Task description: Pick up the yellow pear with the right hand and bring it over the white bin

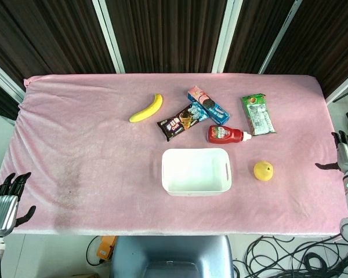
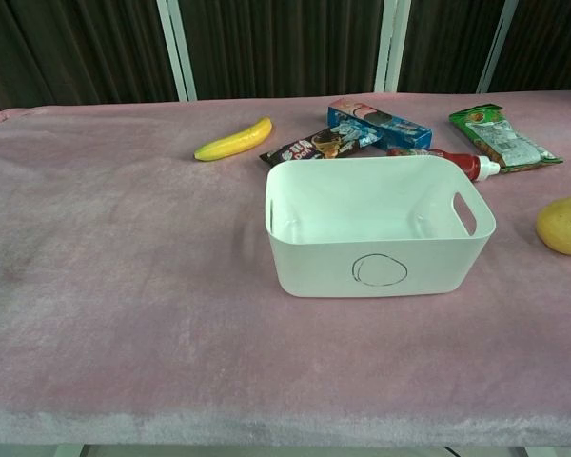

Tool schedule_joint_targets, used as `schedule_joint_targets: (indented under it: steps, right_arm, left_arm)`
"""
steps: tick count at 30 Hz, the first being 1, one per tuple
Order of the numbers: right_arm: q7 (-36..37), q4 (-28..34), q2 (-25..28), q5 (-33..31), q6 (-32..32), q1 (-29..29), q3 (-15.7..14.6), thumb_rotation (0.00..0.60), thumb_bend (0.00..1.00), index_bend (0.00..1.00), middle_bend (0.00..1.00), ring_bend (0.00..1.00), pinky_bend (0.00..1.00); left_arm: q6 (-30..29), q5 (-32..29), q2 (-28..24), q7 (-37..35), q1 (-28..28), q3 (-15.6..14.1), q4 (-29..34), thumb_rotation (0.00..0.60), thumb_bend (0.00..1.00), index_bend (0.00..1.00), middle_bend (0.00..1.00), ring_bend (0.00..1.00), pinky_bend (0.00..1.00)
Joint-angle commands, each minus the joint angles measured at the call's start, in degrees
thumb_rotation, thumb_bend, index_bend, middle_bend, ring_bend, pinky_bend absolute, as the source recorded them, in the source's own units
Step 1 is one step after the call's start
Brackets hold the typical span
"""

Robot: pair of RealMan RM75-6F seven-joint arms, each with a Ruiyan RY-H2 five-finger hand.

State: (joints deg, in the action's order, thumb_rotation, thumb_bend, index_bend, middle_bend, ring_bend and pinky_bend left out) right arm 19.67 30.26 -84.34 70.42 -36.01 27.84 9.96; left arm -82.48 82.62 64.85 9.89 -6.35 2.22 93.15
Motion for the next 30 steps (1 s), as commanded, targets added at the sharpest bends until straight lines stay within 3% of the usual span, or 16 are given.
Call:
schedule_joint_targets:
  steps: [1, 15, 25, 30]
  right_arm:
    - [0.20, -0.05, 0.02, 0.22, 0.11, 0.00, -0.06, 0.600, 0.12, 0.00, 0.00, 0.00, 0.04]
    - [1.73, 1.77, 0.97, 1.71, -0.48, -0.33, -0.40, 0.600, 0.12, 0.00, 0.00, 0.00, 0.04]
    - [1.90, 10.77, 2.09, 9.05, -2.92, 0.73, -5.13, 0.600, 0.12, 0.00, 0.00, 0.00, 0.04]
    - [-0.08, 16.15, 1.76, 13.38, -7.38, 1.06, -7.51, 0.600, 0.12, 0.00, 0.00, 0.00, 0.04]
  left_arm:
    - [0.10, -0.02, -0.01, -0.01, 0.01, -0.06, 0.09, 0.600, 0.29, 0.10, 0.14, 0.06, 0.25]
    - [0.51, 0.13, -0.12, -0.27, -0.20, -0.13, 0.09, 0.600, 0.29, 0.10, 0.14, 0.06, 0.25]
    - [0.76, -0.31, -0.21, -0.98, -0.31, 0.12, 0.00, 0.600, 0.29, 0.10, 0.15, 0.06, 0.25]
    - [1.13, -0.48, -0.30, -1.63, -0.47, 0.19, -0.30, 0.600, 0.29, 0.10, 0.15, 0.06, 0.25]
